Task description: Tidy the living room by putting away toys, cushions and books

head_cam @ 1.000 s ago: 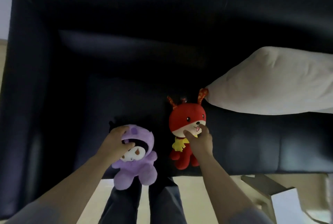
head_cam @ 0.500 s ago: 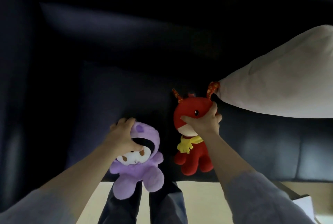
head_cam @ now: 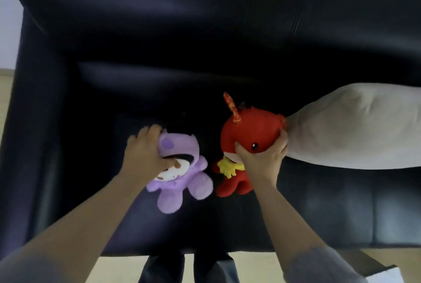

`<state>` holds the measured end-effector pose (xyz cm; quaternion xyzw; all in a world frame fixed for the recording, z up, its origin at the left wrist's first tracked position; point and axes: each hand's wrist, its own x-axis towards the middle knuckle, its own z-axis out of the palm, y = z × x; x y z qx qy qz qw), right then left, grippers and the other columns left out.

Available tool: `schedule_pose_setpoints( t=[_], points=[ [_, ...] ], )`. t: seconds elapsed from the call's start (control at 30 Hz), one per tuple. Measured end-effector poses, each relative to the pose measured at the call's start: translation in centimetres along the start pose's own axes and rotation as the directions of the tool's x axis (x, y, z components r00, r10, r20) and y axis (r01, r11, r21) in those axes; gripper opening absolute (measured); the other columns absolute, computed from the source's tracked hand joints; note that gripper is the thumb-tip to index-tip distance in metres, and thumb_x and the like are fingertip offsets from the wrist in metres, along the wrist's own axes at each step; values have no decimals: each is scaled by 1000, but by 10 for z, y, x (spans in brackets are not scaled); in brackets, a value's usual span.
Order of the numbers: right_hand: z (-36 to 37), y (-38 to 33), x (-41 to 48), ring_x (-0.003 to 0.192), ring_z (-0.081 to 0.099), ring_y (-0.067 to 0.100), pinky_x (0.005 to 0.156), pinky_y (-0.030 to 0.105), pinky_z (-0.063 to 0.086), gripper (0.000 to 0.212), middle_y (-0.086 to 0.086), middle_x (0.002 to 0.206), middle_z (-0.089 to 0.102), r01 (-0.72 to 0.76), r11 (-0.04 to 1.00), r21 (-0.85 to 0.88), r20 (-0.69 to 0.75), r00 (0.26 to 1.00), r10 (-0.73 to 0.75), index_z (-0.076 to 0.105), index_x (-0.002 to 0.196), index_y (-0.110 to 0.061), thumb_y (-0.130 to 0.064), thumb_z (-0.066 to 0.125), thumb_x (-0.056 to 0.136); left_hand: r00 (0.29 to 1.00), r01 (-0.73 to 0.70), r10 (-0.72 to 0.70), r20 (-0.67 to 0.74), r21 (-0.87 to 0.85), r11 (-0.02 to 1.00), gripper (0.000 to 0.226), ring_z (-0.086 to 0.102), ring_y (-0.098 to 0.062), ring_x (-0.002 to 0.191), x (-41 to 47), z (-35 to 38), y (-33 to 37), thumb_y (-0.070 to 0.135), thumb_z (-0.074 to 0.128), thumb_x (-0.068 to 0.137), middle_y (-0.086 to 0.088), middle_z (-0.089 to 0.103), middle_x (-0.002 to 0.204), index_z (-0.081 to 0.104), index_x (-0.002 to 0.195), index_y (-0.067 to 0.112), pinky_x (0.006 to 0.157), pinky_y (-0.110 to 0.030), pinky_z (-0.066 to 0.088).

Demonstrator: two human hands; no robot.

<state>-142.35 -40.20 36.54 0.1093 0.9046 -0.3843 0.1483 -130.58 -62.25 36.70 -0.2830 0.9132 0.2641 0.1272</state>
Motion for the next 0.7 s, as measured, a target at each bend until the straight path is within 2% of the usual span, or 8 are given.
schedule_pose_setpoints(
  t=[0.07,0.17,0.3,0.4,0.5,0.7],
  points=[
    [3,-17,6,112,38,12,85,30,41,109,2,145,25,54,997,58,-75,996,-50,16,146,-28,-36,86,62,997,-21,20,-70,-20,1000,95,46,-20,82,18,-15,5,70,51,39,2,49,98,50,115,14,77,-31,34],
    [16,-30,18,118,37,12,90,29,39,110,5,147,24,115,985,128,-142,985,-96,17,147,-26,-33,87,62,992,-24,23,-126,-5,1000,96,50,-34,93,49,-24,8,68,60,42,-7,53,112,48,122,15,79,-36,38],
    [39,-22,27,131,38,26,92,32,40,118,8,152,19,52,990,133,-62,997,-44,8,149,-27,-29,88,62,986,-30,43,-160,84,996,91,47,-40,104,77,-9,8,57,78,50,-13,51,120,49,123,11,83,-47,45],
    [43,-14,23,130,39,27,90,30,39,121,9,152,18,27,988,155,-45,999,-21,6,150,-28,-28,88,62,989,-1,19,-148,120,993,88,44,-42,107,76,12,6,41,87,53,-15,48,124,49,125,9,82,-51,46],
    [38,-12,21,131,39,27,95,33,41,121,8,153,19,31,990,135,-36,999,-26,6,151,-29,-29,88,62,982,-21,41,-184,109,994,88,44,-44,107,70,21,5,40,88,53,-16,49,125,49,126,8,84,-54,45],
    [24,-16,16,134,37,26,94,33,42,118,6,153,20,74,990,124,-20,997,-72,7,150,-31,-29,88,64,985,-33,48,-168,95,995,82,38,-42,126,68,10,6,33,80,61,-18,41,137,44,130,8,103,-55,35]
  ],
)
